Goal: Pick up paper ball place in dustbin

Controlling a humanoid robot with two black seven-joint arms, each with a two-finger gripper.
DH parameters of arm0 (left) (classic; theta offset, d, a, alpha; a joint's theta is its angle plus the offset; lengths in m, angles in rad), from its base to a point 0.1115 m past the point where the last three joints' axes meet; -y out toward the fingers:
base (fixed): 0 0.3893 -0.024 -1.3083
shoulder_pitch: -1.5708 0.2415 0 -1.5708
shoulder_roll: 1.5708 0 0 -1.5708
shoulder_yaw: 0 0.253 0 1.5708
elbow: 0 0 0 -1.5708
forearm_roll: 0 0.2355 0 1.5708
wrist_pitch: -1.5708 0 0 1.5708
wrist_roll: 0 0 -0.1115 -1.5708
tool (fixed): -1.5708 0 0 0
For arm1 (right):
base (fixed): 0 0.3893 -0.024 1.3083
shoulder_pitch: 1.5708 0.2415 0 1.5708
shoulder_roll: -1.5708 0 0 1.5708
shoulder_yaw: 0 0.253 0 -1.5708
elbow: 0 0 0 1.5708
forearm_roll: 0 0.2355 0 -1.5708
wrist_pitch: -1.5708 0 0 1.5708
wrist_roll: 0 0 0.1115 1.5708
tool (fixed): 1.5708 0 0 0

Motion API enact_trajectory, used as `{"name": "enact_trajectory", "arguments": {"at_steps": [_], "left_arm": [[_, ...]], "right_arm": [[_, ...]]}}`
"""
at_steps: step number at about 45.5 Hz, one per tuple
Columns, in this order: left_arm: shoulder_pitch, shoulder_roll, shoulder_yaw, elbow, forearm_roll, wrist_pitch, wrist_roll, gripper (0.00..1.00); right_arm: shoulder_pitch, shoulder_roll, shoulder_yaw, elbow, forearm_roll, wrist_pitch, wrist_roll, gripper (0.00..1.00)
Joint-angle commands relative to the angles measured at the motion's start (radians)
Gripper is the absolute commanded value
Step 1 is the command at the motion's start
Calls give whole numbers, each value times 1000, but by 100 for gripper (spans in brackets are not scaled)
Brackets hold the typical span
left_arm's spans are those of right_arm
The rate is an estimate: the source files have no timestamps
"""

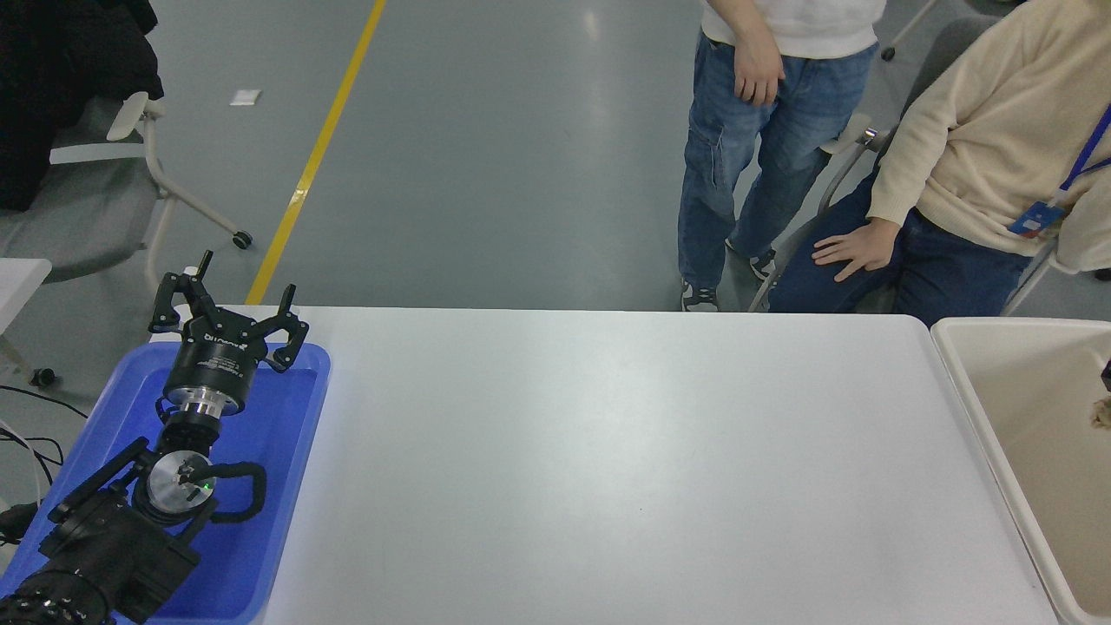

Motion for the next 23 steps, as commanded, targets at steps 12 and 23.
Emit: {"name": "enact_trajectory", "arguments": {"at_steps": [12,23], "left_arm": [[0,0,-2,0,1,1,0,100],[0,0,0,0,-1,1,0,100]], "right_arm": [[-283,192,50,-291,0,-226,-4,0],[-288,192,53,-291,0,-226,-4,0]]}}
